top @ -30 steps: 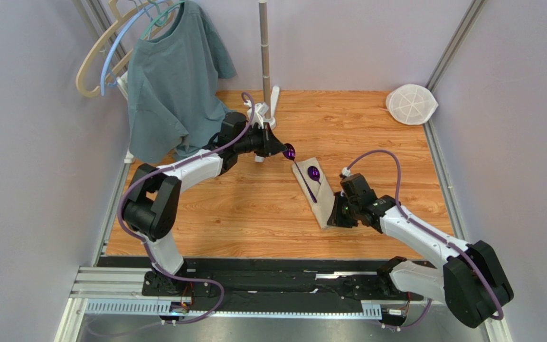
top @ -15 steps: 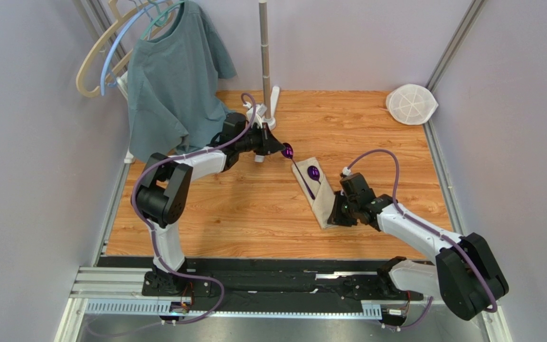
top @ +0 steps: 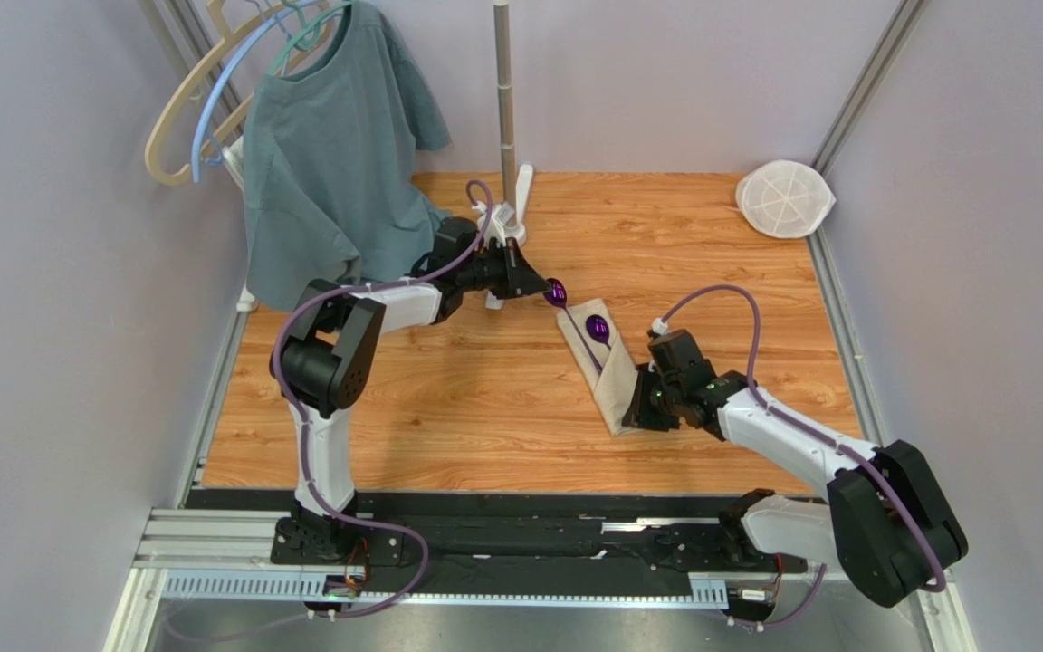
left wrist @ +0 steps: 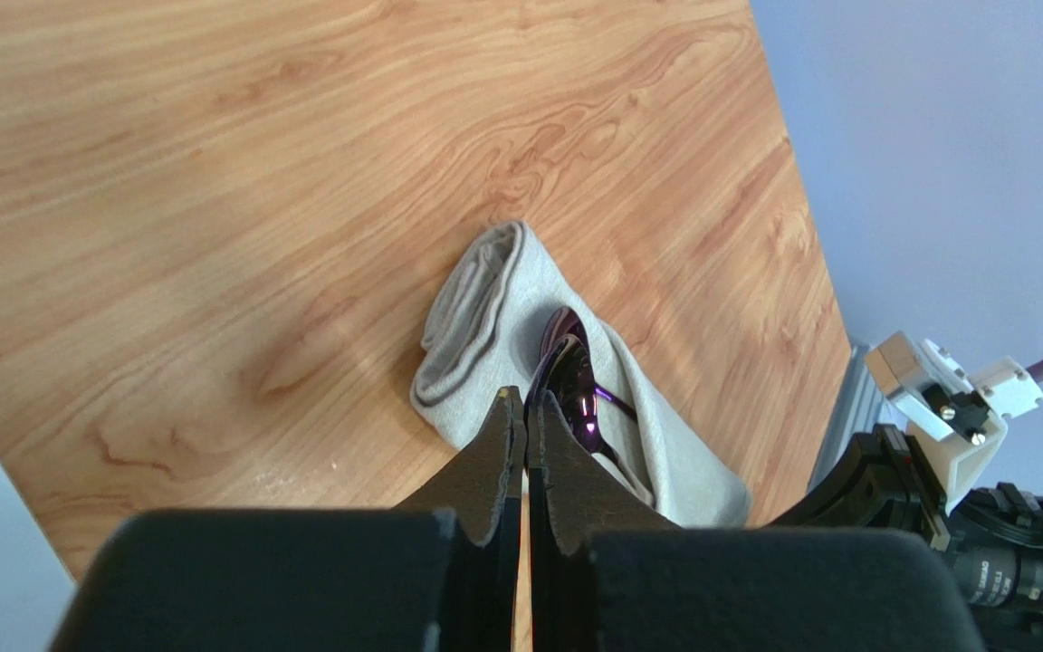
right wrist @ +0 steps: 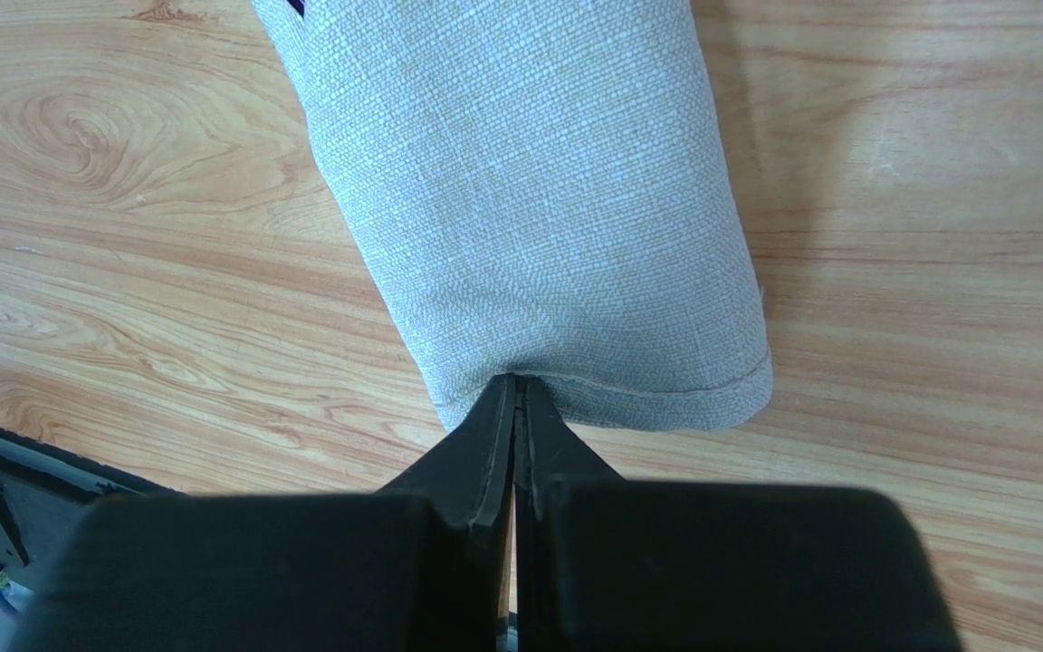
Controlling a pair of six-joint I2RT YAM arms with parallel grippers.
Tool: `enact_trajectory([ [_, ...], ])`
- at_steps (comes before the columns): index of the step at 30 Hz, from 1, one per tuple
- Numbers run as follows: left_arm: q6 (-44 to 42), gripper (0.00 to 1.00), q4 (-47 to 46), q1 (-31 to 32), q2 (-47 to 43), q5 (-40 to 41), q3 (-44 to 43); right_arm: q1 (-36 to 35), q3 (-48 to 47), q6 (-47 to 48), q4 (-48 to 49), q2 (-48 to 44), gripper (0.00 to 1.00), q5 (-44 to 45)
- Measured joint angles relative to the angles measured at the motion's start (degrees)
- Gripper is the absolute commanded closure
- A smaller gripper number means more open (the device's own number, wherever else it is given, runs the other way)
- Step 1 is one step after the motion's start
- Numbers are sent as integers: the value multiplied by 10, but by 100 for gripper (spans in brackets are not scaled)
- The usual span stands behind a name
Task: Fold the napkin into a case and place the utensils inside
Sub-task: Insert the spoon into the folded napkin.
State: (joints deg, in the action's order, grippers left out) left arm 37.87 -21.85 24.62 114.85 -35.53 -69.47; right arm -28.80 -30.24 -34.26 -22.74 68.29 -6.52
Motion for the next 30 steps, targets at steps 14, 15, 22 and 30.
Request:
enact_trajectory([
  [14,35,100,2,59,28,-14,9,1,2,-1,9,4,100,-7],
  [15,41,100,2,62,34,-15,9,1,2,-2,8,4,100,-7],
  [22,73,100,6,68,62,-17,8,1,3,-2,9,4,100,-10],
  [30,69,100,43,82,83,-19,-40,1,4,-2,10,4,100,-11],
])
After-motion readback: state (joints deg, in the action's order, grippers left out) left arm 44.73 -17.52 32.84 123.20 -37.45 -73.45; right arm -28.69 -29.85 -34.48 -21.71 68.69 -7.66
